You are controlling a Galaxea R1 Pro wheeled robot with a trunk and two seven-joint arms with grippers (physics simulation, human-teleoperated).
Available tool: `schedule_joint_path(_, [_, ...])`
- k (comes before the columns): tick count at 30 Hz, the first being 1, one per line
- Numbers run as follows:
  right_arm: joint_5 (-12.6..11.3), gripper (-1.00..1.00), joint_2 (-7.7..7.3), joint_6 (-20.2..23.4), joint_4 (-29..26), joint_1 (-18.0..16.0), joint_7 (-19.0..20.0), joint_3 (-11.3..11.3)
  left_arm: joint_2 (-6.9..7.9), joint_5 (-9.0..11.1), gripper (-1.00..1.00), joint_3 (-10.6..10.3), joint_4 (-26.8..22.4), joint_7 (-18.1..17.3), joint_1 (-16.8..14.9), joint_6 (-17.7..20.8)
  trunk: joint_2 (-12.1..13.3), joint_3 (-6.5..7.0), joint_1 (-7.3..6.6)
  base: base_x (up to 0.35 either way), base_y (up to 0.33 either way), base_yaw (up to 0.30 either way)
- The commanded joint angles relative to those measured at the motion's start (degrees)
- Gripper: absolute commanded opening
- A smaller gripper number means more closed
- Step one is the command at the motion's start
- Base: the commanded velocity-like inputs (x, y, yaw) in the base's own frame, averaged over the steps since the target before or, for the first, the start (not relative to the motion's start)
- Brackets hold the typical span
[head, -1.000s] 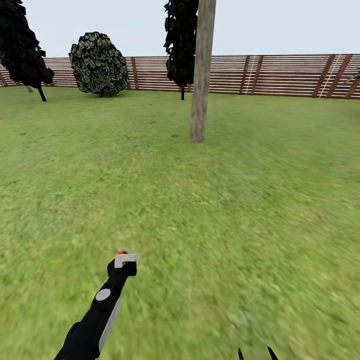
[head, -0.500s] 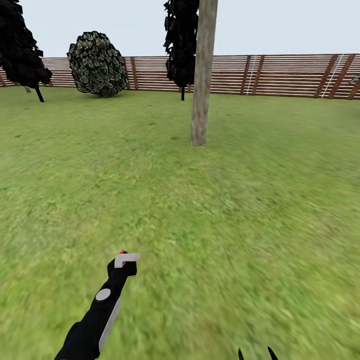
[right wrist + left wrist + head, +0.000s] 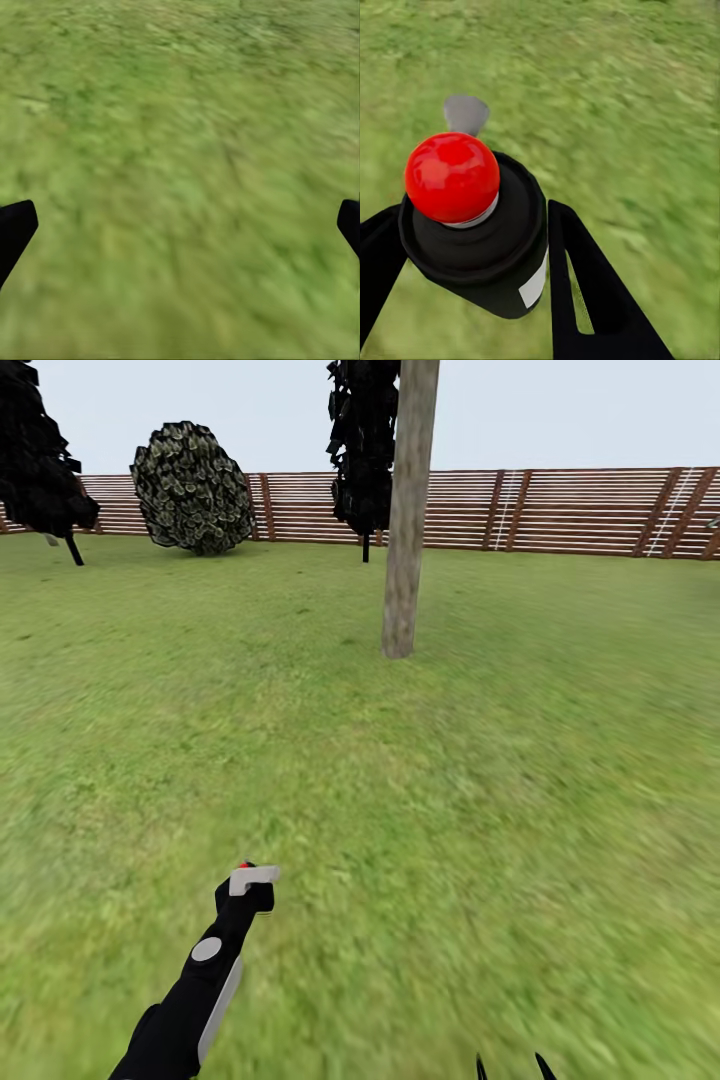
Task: In the garden, pick up the pesticide atomizer on the floor and spray pesticide onto both trees until each tree trunk is fully covered.
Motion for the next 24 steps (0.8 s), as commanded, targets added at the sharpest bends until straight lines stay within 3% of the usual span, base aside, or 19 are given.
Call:
schedule_joint_path(1, [0.0,1.0,0.0,0.0,0.0,0.0,0.0,0.0,0.0,0.0,-1.0,0.0,0.0,0.0,0.0,0.0,0.0,0.0,0.0,0.338,0.0,0.0])
schedule_joint_path(11, [0.0,1.0,0.0,0.0,0.0,0.0,0.0,0.0,-0.01,0.0,-1.0,0.0,0.1,0.0,0.0,0.0,0.0,0.0,0.0,0.338,0.0,-0.004])
schedule_joint_path(24, [-0.1,1.0,0.0,0.0,0.0,0.0,0.0,-0.1,-0.01,-0.1,-1.0,0.0,-0.2,0.0,0.0,0.0,0.0,0.0,0.0,0.338,0.0,-0.108])
